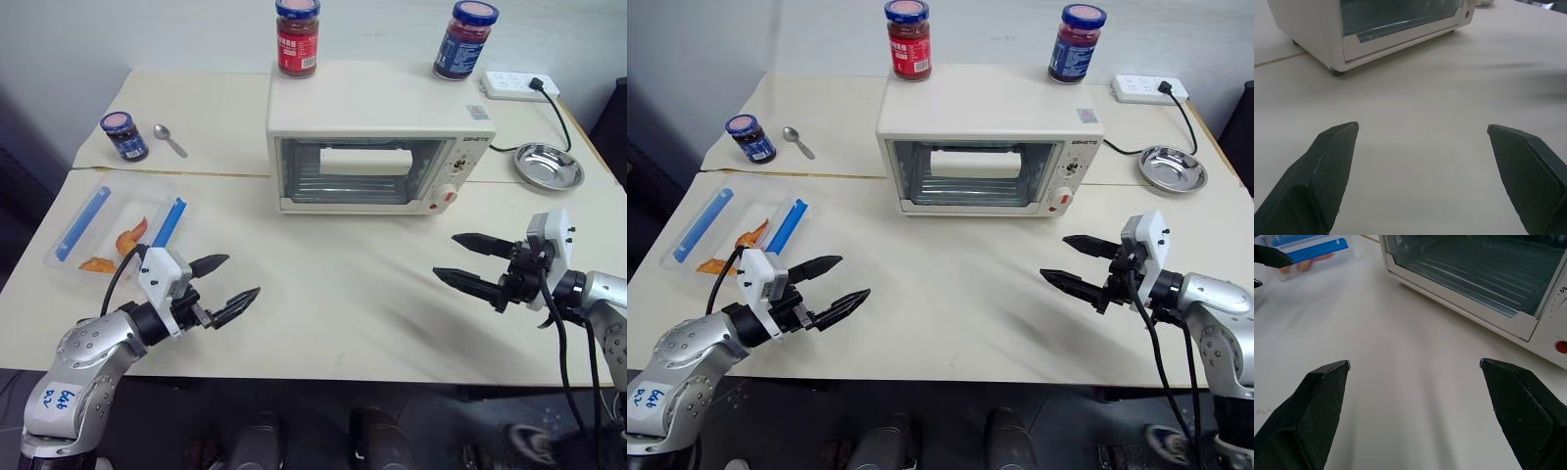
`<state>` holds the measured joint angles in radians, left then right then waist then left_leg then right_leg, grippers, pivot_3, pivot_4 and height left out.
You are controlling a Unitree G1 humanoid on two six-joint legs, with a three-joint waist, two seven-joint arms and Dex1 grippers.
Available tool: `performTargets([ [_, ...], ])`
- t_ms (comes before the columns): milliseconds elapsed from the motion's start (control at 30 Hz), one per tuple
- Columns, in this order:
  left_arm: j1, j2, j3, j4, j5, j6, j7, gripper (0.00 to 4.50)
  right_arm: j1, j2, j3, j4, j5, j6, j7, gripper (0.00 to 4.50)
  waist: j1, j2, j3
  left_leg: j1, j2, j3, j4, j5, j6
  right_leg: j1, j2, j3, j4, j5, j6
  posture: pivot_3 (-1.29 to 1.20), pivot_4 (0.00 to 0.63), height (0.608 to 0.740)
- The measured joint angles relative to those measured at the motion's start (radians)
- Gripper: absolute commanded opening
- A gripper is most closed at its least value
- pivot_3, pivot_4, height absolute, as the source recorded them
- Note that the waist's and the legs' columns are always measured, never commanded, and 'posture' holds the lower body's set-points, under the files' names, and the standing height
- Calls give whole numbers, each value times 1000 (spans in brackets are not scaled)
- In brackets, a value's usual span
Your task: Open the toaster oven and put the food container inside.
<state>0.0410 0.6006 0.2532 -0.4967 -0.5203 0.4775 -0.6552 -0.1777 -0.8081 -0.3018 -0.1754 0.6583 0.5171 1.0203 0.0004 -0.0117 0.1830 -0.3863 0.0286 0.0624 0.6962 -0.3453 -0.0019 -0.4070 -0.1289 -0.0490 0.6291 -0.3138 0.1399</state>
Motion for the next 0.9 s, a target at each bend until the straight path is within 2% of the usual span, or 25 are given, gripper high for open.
performTargets([
  [167, 1, 10, -26, 7, 41, -13, 3, 4500, 0, 0, 2, 0, -22, -12, -10, 4447, 0, 0, 0, 0, -1, 1, 0, 0, 0, 0, 0, 0, 0, 0, 0, 0, 150, 740],
  [533, -19, 10, -25, 1, -6, 65, 0, 4500, -33, 17, 16, 0, -36, 10, -56, 4447, -1, 0, 0, 0, 0, 1, 0, 0, 0, 0, 0, 0, 0, 0, 0, 0, 150, 740],
  [667, -83, 18, -18, -32, -108, 134, -5, 4500, -114, 62, 36, 1, -7, 41, -76, 4447, -1, 0, 0, 0, 0, 0, 0, 0, 0, 0, 0, 0, 1, 0, 0, 0, 150, 740],
  [900, -265, 133, -13, -44, -228, 224, -65, 4500, -350, 137, 148, 122, -32, 48, -74, 4447, -4, 0, 0, -1, -1, 0, 0, 0, 0, 0, 1, 0, 3, 0, 0, 0, 150, 740],
])
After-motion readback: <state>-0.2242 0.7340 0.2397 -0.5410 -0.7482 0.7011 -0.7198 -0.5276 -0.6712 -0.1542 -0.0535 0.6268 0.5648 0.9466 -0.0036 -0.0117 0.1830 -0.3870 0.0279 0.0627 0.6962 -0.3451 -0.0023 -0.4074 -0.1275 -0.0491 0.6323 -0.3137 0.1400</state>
